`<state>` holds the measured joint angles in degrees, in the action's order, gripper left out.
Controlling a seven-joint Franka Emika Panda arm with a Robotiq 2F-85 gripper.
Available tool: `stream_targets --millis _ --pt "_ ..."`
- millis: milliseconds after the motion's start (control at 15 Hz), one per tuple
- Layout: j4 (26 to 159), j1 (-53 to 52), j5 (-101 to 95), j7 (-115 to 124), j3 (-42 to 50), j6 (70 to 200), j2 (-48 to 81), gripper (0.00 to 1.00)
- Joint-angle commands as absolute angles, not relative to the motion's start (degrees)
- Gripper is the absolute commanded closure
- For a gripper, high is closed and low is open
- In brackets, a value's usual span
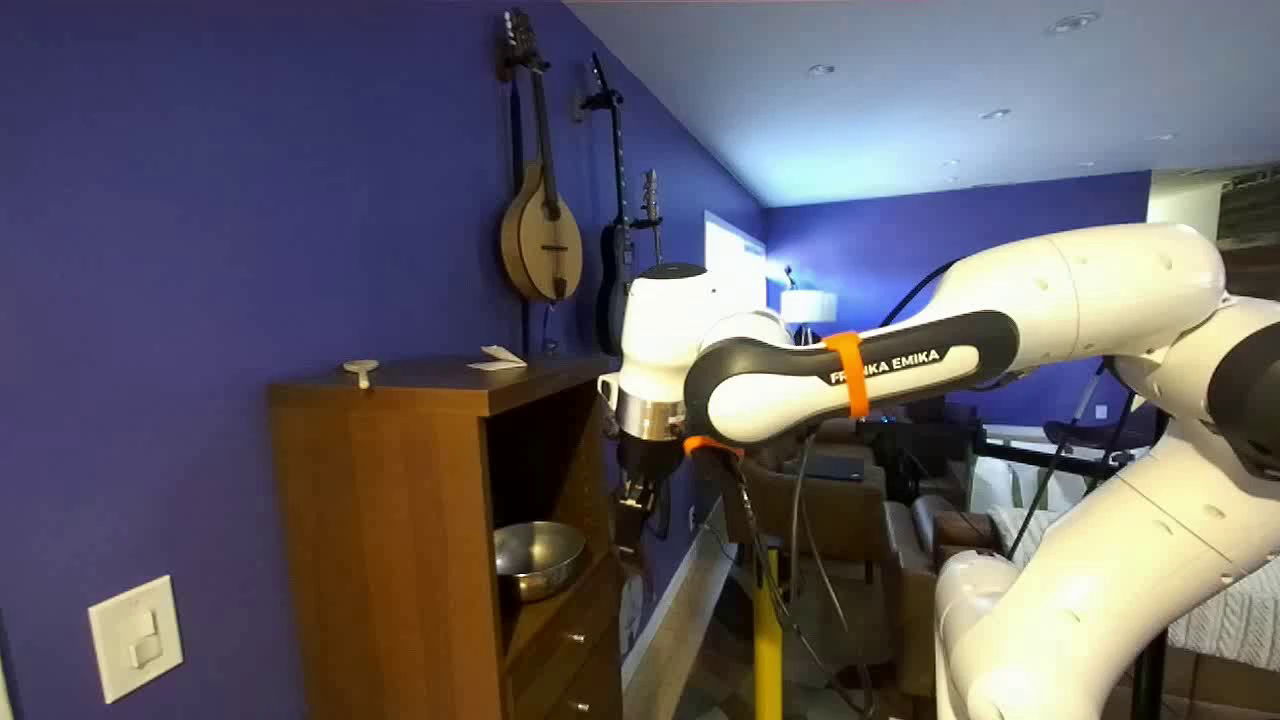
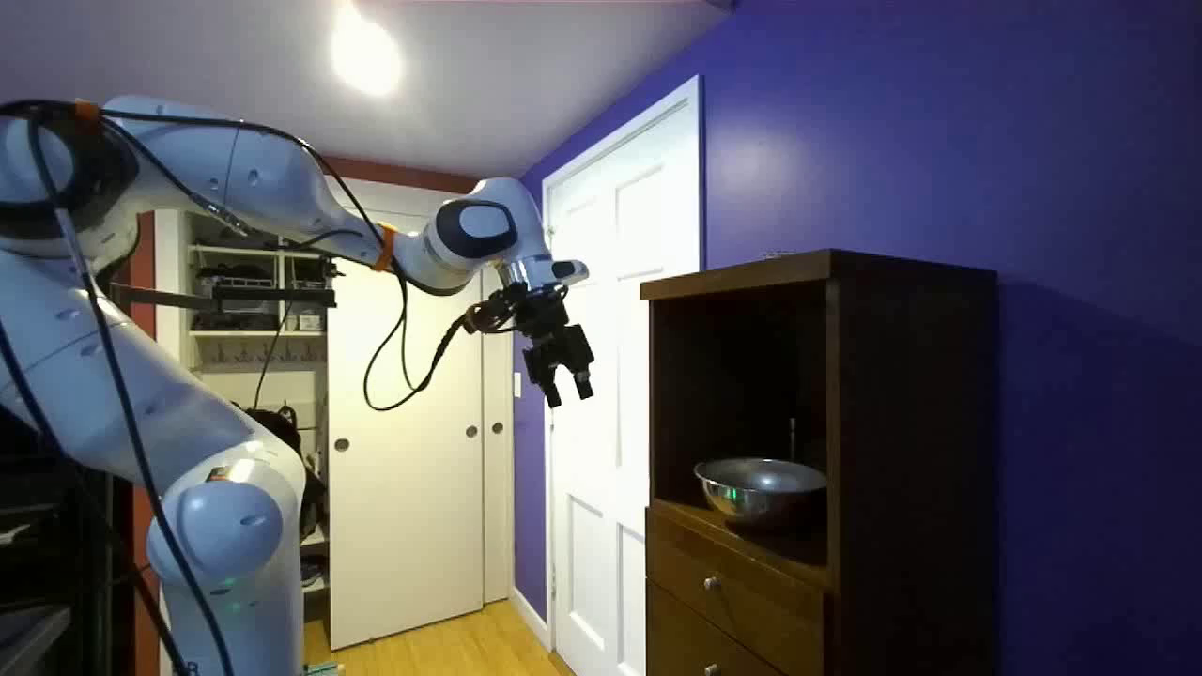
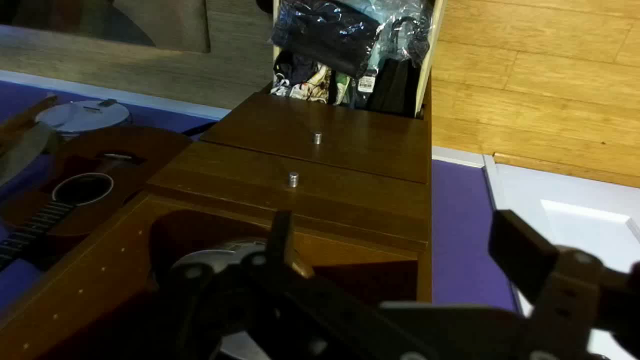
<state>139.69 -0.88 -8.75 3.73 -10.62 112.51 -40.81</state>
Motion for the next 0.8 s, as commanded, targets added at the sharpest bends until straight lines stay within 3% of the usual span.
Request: stream_targets --millis 0,733 --pt "139.55 -2.02 -9.46 4.36 -9.78 112.30 -40.63 0.00" --pt "140.06 -1.51 -9.86 3.99 -9.07 112.71 -40.40 0.00"
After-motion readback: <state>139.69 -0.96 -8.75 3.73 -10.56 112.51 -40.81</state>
